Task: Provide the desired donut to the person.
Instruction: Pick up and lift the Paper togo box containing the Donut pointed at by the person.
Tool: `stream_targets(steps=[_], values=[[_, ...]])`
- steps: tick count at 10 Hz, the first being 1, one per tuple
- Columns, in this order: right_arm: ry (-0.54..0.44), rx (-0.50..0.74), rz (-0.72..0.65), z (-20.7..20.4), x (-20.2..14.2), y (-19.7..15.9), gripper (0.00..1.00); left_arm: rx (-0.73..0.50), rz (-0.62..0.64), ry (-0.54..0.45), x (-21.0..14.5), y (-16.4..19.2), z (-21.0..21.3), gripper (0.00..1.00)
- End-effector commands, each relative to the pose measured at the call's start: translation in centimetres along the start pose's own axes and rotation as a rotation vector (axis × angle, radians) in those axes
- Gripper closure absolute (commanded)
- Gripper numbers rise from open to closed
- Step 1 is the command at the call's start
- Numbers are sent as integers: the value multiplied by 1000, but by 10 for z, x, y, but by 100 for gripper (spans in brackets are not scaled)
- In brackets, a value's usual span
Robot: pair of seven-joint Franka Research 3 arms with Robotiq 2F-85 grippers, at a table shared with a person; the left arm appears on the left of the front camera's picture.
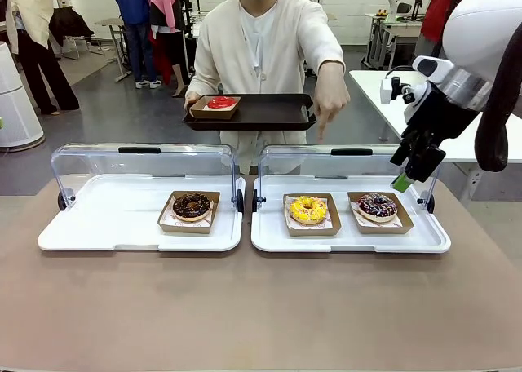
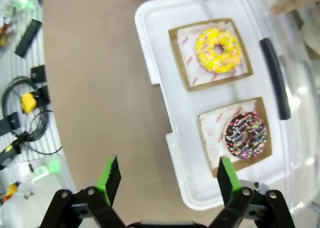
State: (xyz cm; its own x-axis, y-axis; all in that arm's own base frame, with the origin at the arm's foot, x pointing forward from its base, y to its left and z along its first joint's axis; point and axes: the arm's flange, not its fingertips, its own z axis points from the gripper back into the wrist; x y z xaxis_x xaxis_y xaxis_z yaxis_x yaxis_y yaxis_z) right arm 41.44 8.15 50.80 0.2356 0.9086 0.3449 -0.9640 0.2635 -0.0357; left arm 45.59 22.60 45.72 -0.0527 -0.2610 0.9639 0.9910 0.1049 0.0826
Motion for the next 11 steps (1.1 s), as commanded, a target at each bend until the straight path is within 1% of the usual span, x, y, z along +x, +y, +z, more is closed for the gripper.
stream_targets(steps=[1, 7, 8, 9, 10, 11], values=[[7, -6, 12, -2, 7, 3, 0, 1, -1, -12, 2, 1, 2, 0], [0, 3, 13, -2, 5, 3, 0, 1, -1, -12, 2, 1, 2, 0], [61, -21, 89, -8, 21, 10, 0, 1, -1, -12, 2, 1, 2, 0], [111, 3, 140, -19, 40, 12, 0, 1, -1, -12, 2, 1, 2, 0], [148, 28, 199, -29, 57, 12, 0, 1, -1, -12, 2, 1, 2, 0], [163, 47, 235, -39, 72, 11, 0, 1, -1, -12, 2, 1, 2, 0]])
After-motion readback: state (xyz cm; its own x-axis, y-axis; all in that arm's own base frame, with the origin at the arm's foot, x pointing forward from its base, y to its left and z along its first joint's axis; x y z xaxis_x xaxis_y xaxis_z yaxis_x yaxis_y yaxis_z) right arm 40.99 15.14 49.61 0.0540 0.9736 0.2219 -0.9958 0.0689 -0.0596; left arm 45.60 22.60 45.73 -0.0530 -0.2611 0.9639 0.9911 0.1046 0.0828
